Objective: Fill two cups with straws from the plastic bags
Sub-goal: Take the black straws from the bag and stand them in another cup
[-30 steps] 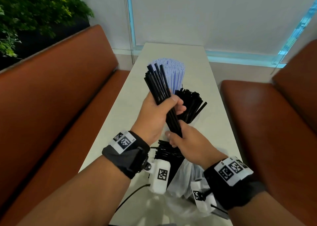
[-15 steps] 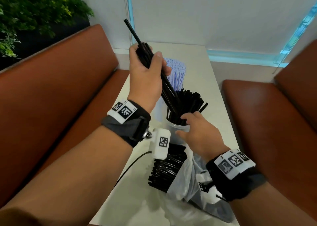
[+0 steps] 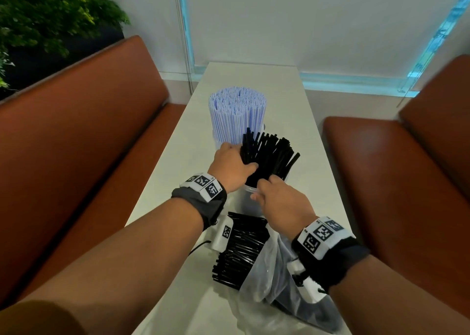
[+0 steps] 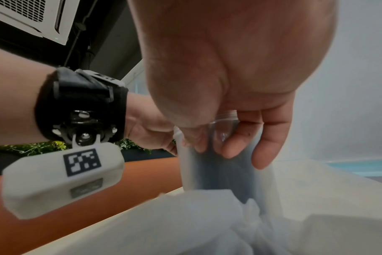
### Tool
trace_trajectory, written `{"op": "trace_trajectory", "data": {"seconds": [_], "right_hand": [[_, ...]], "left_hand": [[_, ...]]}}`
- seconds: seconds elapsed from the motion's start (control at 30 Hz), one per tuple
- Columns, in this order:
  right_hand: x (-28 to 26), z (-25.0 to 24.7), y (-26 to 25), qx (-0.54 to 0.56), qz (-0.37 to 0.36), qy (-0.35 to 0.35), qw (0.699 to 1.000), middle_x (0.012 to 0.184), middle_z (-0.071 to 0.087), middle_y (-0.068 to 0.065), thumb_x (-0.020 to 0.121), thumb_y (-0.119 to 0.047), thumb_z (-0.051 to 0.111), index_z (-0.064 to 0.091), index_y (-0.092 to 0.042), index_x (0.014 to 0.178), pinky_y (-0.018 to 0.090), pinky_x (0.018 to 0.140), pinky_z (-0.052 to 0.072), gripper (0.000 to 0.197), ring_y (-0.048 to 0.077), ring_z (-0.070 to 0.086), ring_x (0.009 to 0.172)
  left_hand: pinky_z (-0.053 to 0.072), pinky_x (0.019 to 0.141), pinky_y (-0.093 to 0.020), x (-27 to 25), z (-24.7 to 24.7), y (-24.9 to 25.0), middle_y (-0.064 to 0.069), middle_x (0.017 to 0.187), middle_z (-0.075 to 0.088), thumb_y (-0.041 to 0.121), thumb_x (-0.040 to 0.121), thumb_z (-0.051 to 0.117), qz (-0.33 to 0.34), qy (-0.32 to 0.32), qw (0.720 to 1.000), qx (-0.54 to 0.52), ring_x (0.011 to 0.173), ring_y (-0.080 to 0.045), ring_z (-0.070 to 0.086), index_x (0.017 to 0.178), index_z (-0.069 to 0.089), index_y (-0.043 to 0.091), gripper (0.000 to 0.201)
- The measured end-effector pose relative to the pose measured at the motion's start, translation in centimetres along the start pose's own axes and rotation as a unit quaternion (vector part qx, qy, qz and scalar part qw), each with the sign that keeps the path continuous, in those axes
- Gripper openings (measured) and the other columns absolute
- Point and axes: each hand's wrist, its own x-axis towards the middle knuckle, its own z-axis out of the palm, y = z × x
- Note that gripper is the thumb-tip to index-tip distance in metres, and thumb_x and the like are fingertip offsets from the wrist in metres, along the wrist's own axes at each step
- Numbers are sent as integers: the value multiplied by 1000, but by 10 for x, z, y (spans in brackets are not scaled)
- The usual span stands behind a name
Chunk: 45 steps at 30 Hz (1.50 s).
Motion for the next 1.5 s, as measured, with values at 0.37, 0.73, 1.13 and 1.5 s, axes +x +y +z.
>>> {"op": "trace_trajectory", "data": {"seconds": [0.37, 0.73, 1.13, 1.5], "right_hand": [[1, 2, 2, 14, -11, 10, 1000, 108, 50, -2, 105, -39, 44, 56, -22, 117, 37, 66, 51, 24, 21, 62, 89], [-20, -13, -6, 36, -34, 83, 995, 114, 47, -7, 101, -29, 47, 50, -28, 125, 35, 58, 49, 25, 20, 59, 76], [-46, 24, 5, 7, 180, -88, 980, 82, 57, -9, 90, -40, 54, 39, -27, 70, 27, 53, 31, 27, 12, 49, 66], [-47, 12, 10, 34, 178, -40, 983, 87, 60, -1, 94, -31, 44, 50, -23, 81, 32, 64, 36, 17, 22, 55, 79]], "left_hand": [[17, 123, -38, 1, -5, 20, -14, 160, 28, 49, 100, 50, 284, 61, 940, 181, 149, -30, 22, 153, 30, 5, 72], [39, 107, -35, -46, -42, 10, -5, 143, 45, 34, 92, 61, 301, 205, 931, 14, 129, -24, 47, 125, 63, 18, 37], [40, 106, -35, -117, 51, -45, -5, 140, 49, 37, 95, 62, 241, -180, 941, 154, 126, -23, 46, 141, 55, 13, 52], [42, 91, -40, -108, 72, -19, -11, 121, 50, 12, 92, 53, 243, -177, 903, 308, 107, -30, 48, 130, 49, 9, 39]]}}
